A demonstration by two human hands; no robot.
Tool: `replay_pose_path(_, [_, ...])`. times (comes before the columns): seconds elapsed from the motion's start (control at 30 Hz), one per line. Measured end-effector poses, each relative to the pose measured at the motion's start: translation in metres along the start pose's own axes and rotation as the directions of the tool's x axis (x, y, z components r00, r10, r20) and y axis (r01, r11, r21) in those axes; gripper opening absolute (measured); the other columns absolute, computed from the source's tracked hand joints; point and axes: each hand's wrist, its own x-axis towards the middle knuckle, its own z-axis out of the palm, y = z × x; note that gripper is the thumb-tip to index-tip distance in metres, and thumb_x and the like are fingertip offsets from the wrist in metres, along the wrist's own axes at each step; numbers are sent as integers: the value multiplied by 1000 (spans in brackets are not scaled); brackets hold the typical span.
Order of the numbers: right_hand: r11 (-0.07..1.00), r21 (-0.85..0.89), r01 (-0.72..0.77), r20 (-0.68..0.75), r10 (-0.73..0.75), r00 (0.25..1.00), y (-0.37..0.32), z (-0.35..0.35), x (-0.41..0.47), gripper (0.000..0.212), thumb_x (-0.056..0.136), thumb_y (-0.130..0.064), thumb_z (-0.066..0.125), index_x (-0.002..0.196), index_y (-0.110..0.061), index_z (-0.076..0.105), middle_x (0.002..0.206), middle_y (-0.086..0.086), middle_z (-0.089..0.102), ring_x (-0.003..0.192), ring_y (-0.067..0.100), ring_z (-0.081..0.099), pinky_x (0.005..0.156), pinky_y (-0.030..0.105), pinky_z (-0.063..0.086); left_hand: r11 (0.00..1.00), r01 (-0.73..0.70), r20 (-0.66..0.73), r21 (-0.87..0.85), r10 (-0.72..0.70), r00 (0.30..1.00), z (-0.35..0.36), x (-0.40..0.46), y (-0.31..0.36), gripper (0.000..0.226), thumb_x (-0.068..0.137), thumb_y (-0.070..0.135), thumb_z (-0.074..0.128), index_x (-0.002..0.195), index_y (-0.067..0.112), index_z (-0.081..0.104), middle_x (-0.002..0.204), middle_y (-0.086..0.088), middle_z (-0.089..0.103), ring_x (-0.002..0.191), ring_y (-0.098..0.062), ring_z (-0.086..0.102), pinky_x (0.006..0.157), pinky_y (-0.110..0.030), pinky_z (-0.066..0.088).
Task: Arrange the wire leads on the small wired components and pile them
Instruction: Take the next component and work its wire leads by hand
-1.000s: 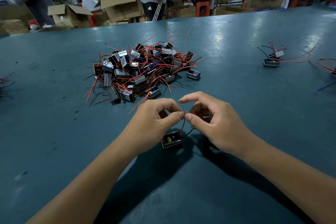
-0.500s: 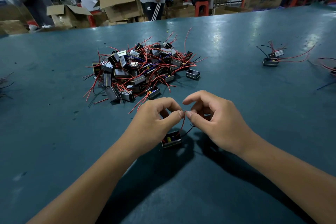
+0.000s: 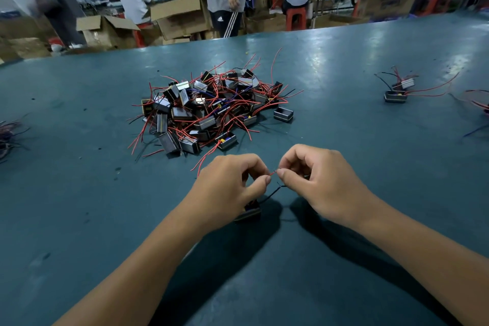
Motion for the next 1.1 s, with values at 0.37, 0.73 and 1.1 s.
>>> replay_pose_path(0.37, [969, -173, 177, 37, -173, 984, -6, -36, 9, 14, 90, -17, 69, 84, -27, 63, 77, -14, 62, 70, 8, 55, 64, 12, 39, 991, -116, -135, -66, 107, 985, -28, -3, -3, 20, 88, 47, 62, 77, 30, 60, 73, 14, 58, 64, -19, 49, 60, -33, 40])
replay_pose_path(0.73, [898, -321, 300, 247, -226, 942, 2, -22, 7, 9, 90, -27, 71, 83, -24, 66, 73, -13, 56, 70, 6, 52, 63, 17, 37, 984, -127, 15, 128, 126, 992, -4, -3, 3, 15, 88, 31, 76, 75, 26, 68, 67, 16, 53, 66, 0, 49, 64, -25, 36])
replay_pose_path(1.1, [878, -479, 12, 325, 165, 931, 3, -60, 11, 32, 78, -54, 73, 96, -34, 55, 93, -18, 59, 89, 2, 56, 76, 19, 46, 950, -115, 275, 289, 33, 961, -45, -7, -6, 38, 78, 67, 60, 97, 34, 62, 89, 22, 60, 89, 1, 53, 80, -22, 39])
